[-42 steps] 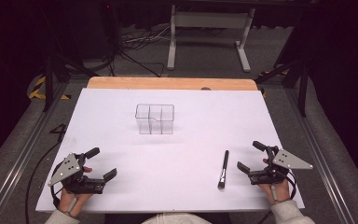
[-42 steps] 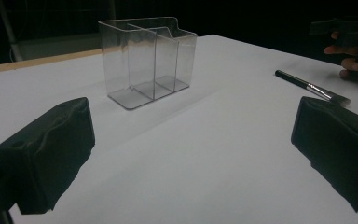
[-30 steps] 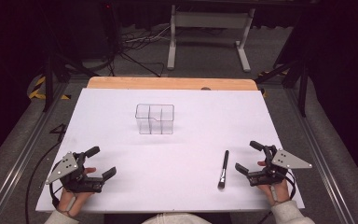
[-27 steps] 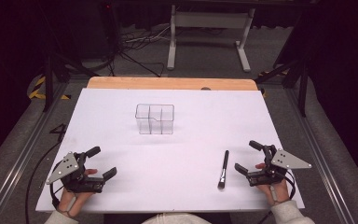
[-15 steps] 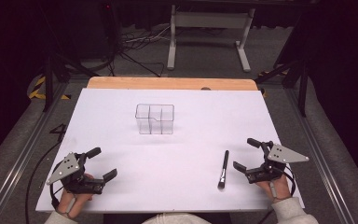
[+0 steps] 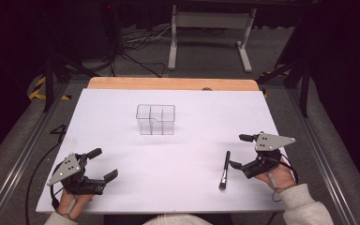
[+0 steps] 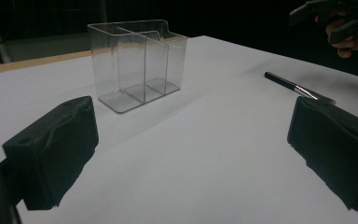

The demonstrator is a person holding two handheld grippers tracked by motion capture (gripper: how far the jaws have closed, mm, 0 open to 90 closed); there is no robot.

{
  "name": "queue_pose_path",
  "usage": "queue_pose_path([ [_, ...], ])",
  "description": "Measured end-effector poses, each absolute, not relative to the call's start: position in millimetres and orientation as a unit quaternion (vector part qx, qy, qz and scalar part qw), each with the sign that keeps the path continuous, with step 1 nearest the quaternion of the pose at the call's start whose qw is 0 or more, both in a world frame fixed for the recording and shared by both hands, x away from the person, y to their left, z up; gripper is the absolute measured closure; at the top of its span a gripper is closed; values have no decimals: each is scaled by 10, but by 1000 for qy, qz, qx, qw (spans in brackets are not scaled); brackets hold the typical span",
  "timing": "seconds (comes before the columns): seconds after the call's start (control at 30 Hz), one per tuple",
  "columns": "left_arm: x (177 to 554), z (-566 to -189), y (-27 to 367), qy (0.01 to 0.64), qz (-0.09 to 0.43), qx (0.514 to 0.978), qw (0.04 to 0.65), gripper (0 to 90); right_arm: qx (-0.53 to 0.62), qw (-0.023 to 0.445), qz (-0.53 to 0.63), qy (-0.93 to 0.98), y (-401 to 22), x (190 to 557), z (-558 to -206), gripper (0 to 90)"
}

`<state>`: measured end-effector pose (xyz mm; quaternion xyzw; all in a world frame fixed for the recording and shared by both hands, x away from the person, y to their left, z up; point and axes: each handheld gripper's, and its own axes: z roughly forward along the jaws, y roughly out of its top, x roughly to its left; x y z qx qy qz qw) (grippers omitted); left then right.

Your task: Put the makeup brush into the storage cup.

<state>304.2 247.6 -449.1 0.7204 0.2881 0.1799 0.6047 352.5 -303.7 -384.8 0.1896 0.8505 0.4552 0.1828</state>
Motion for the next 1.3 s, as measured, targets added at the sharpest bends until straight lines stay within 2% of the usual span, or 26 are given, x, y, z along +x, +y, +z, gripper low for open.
queue_pose_path([
  [0.63, 3056, -4498, 2488, 290, 154, 720, 611, 33, 159, 143, 353, 911, -2939, 3753, -3593, 25],
  [1.07, 3038, -4493, 2489, 276, 181, 721, 609, 42, 129, 121, 297, 938, -2807, 3882, -3500, 26],
  [1.3, 3043, -4501, 2479, 284, 171, 726, 603, 41, 106, 108, 264, 952, -2703, 3948, -3486, 24],
])
